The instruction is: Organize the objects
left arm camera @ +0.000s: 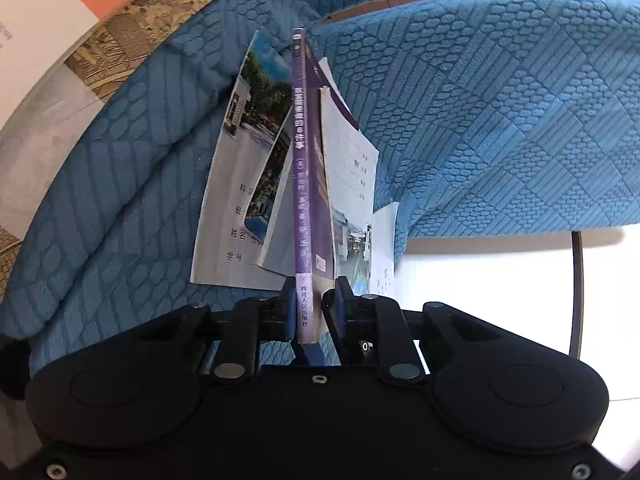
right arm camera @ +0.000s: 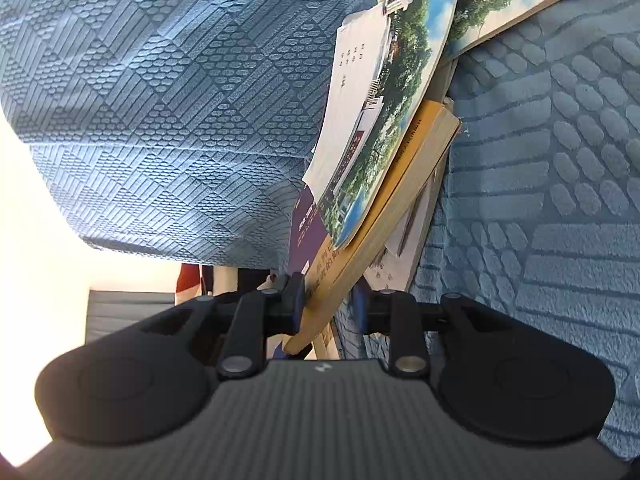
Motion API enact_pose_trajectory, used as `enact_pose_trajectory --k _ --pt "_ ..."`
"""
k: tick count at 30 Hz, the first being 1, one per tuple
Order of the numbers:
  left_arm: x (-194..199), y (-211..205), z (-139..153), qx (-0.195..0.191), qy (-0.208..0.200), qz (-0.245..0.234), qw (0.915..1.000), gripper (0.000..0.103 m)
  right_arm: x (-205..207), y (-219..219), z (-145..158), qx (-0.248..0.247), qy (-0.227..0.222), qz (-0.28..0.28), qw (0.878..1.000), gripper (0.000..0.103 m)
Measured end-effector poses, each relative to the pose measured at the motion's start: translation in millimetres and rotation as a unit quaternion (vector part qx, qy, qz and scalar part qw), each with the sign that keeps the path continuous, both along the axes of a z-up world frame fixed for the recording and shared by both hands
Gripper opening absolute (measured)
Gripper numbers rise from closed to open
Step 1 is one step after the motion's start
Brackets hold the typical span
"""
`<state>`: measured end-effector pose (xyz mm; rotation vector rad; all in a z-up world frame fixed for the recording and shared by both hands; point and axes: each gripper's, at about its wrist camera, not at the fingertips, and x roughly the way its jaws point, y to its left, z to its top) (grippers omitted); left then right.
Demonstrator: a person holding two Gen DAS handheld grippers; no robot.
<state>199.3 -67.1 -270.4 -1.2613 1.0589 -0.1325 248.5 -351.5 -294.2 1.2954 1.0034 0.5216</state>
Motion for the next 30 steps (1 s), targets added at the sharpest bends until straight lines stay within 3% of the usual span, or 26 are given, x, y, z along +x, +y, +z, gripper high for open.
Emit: enact_pose_trajectory --k 2,6,12,21,25,27,30 --pt "1 1 0 0.009 0.010 0.001 0.9999 0.009 1 -2 -2 -0.006 0.009 -0.013 1.000 0.031" --pt "-1 1 1 0.016 0.011 -0.002 0.9998 0.009 9 -14 -7 -0.011 0.023 -0.051 0.998 0.033" --pt "0 0 5 0.019 0.008 0.004 0.9998 0.009 17 -14 -6 -0.023 0.015 -0.049 0.998 0.031" --pt "-2 0 12 0.022 0.007 0.005 0.9997 0.009 27 -35 -8 -0.050 0.027 -0.124 0.991 0.031" --pt "-3 6 18 0.036 0.004 0.011 0.9993 0.009 31 -23 -7 -0.034 0.019 -0.074 0.996 0.038" --pt "-3 9 20 0.039 0.001 0.010 0.9992 0.009 31 -13 -8 -0.006 0.006 -0.034 0.999 0.050" --pt "-3 11 21 0.040 0.002 0.011 0.9992 0.008 33 9 -2 -0.006 -0.020 0.021 1.000 0.052"
